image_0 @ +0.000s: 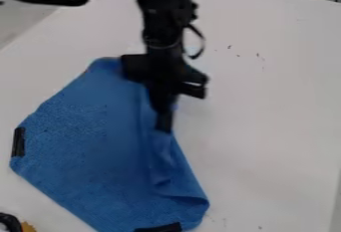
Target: Unfold the cloth from bottom left to the top right
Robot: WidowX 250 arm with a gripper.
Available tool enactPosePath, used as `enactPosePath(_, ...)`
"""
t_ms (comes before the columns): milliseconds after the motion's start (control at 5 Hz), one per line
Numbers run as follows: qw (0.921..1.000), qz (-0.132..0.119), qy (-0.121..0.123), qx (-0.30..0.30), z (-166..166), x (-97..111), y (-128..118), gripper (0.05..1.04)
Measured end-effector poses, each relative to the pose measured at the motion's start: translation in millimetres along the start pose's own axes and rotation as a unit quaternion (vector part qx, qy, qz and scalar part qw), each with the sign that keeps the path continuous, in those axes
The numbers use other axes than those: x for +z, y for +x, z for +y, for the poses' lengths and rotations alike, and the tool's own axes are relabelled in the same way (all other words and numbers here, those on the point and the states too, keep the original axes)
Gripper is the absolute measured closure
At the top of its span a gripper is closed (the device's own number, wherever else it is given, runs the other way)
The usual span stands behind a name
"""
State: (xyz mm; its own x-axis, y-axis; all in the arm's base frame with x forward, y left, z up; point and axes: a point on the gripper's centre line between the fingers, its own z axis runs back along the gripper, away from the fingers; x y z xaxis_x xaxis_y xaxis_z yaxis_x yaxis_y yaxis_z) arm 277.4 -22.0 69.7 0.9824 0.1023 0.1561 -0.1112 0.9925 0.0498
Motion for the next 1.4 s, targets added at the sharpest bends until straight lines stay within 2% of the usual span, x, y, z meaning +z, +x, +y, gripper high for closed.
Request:
enactPosePath(200,0.9996,0.005,-0.024,-0.01,-45.3,0.0,18.8,1.03)
enactPosePath(400,0.9984,0.005,-0.047,-0.032,-75.8,-13.9,29.8,1.03)
enactPosePath(600,0.9965,0.014,-0.067,-0.048,-88.8,-31.4,37.7,1.015)
enactPosePath(800,0.9935,-0.004,-0.103,-0.048,-109.1,-52.7,42.9,0.88)
enactPosePath(1000,0.9879,-0.003,-0.137,-0.073,-140.5,-61.4,49.8,0.637)
enactPosePath(1200,0.9828,-0.019,-0.163,-0.084,-169.0,-58.5,59.5,0.332)
enactPosePath(1400,0.9829,-0.026,-0.146,-0.109,-187.8,-43.4,60.8,0.091)
